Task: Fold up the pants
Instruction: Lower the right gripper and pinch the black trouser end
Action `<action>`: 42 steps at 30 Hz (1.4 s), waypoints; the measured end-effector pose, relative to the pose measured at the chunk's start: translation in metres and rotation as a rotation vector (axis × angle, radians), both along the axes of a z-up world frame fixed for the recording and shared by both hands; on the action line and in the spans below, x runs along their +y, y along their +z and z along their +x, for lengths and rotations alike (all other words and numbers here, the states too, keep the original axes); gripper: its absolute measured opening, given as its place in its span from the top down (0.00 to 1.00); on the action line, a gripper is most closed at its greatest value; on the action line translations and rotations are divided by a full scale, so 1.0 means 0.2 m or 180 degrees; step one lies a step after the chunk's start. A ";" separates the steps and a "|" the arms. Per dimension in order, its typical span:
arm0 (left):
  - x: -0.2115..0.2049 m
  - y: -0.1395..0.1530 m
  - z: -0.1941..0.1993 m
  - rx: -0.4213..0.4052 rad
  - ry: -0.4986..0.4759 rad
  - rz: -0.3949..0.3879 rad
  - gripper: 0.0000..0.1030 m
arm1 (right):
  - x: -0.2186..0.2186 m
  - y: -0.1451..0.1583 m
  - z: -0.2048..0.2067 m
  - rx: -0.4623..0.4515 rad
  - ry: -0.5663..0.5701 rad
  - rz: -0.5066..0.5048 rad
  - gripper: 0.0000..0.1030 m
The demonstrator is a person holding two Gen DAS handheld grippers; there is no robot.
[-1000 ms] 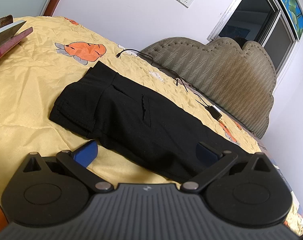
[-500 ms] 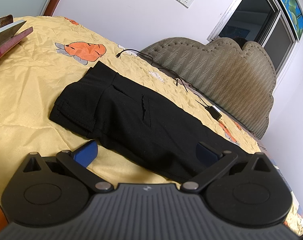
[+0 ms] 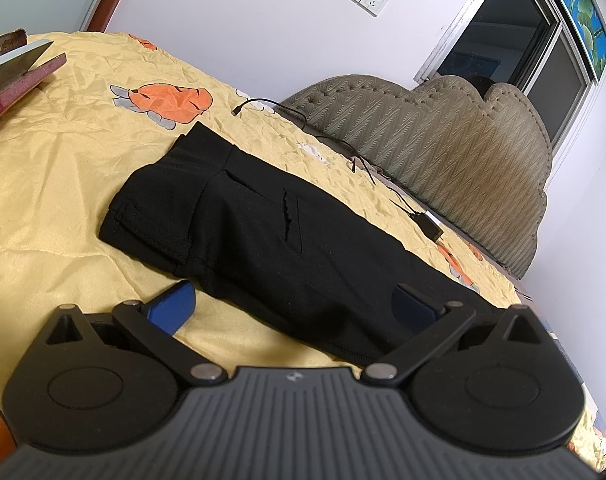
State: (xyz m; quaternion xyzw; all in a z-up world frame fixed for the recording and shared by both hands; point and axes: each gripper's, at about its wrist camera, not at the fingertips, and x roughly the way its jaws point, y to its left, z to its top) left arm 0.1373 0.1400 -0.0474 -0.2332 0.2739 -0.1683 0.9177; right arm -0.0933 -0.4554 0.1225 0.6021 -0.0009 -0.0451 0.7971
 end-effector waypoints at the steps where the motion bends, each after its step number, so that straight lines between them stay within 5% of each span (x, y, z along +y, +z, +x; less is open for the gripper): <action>1: 0.01 0.00 0.00 0.0000 0.0000 0.0000 0.00 | -0.05 -0.05 0.02 0.0178 -0.0023 0.0006 0.96; 8: 0.01 0.00 0.00 -0.0001 0.0001 -0.0005 0.00 | -0.37 -0.55 0.14 0.1028 -0.0265 0.0365 0.95; 16: 0.01 0.00 0.00 -0.0001 0.0001 -0.0007 0.00 | -0.54 -0.81 0.18 0.1280 -0.0477 0.0443 0.94; 17: 0.01 0.00 0.00 -0.0001 0.0001 -0.0007 0.00 | -0.54 -0.82 0.17 0.1220 -0.0473 0.0440 0.87; 19: 0.01 0.00 0.00 -0.0001 0.0001 -0.0007 0.00 | -0.55 -0.85 0.15 0.1134 -0.0507 0.0511 0.47; 20: 0.01 0.00 0.00 -0.0001 0.0001 -0.0007 0.00 | -0.55 -0.85 0.14 0.1094 -0.0554 0.0501 0.19; 21: 0.01 0.00 0.00 -0.0001 0.0001 -0.0007 0.00 | -0.55 -0.85 0.12 0.1001 -0.0583 0.0457 0.17; 42: 0.01 0.00 0.00 -0.0001 0.0003 -0.0010 0.00 | -0.63 -0.86 0.19 0.0799 -0.0620 0.0407 0.16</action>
